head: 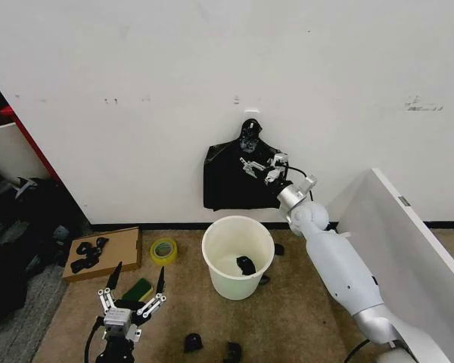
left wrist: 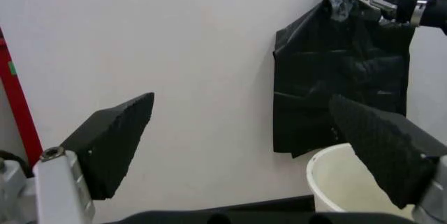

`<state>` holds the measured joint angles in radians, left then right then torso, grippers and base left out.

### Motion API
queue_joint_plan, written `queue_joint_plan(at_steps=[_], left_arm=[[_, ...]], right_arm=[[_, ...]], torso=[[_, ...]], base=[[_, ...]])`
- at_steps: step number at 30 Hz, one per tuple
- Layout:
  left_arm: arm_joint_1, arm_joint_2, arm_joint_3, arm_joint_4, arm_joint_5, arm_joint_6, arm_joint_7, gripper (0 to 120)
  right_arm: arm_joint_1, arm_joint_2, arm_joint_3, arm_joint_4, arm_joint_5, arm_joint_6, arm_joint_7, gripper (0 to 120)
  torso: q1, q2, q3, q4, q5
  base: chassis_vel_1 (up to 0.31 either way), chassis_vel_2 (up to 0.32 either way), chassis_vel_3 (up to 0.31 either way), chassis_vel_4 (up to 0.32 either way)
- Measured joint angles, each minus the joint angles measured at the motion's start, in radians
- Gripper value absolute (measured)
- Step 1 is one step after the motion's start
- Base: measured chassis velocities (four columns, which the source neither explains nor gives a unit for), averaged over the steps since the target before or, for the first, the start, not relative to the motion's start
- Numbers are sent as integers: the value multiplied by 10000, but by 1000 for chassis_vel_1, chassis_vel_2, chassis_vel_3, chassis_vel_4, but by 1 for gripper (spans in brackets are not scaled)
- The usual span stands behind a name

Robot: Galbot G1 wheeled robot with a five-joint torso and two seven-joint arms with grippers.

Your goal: Place the garbage bag over the trash bin.

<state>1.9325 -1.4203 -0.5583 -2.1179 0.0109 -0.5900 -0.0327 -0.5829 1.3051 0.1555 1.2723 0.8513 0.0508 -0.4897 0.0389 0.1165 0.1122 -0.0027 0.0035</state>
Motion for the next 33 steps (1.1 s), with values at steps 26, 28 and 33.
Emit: queue_joint_plan(at_steps=[26, 28, 33], left_arm=[[-53, -3, 8, 6, -6, -26, 38, 97], [-40, -2, 9, 3, -12, -26, 38, 97], [-64, 36, 5, 2, -42, -27, 38, 97]], right_arm=[[187, 140, 112, -149, -2, -230, 524, 77], [182, 139, 122, -150, 6, -227, 529, 70], [158, 144, 112, -155, 13, -209, 532, 52]], torso=[[0, 1, 0, 2, 0], [0, 2, 0, 1, 0], [0, 2, 0, 0, -1]], base=[[0, 0, 0, 0], [0, 0, 0, 0], [0, 0, 0, 0]])
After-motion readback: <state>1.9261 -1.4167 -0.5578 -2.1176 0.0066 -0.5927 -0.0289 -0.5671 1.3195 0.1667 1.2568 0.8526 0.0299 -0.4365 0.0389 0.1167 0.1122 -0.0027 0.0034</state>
